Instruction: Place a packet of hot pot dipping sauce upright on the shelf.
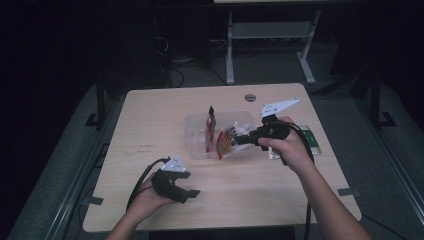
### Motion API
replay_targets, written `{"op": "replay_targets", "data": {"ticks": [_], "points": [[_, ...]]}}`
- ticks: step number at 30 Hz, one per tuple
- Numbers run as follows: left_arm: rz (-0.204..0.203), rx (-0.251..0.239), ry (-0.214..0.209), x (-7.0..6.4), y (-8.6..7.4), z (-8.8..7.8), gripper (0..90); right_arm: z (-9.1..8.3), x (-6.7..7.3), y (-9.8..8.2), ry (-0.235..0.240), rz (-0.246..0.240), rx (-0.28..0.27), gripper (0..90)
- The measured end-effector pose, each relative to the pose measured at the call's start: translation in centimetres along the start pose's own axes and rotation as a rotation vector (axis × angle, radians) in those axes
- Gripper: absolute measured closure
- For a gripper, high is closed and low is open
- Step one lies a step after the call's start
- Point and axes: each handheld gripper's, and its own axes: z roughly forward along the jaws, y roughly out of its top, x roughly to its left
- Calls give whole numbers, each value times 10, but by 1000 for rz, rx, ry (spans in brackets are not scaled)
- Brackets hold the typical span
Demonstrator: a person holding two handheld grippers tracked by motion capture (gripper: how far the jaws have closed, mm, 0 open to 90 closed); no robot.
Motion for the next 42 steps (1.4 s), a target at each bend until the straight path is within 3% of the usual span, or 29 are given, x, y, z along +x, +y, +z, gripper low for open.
{"op": "replay_targets", "data": {"ticks": [4, 12, 42], "points": [[-13, -5, -6, 0, 0, 1, 240, -4, -14, 7, -36, 14, -14, 895], [-3, -1, -10, -1, 0, 2, 240, -3, -28, 14, -84, 25, 2, 895], [0, 22, -23, -1, -1, 4, 241, 47, -51, 4, -66, 86, 70, 894]]}}
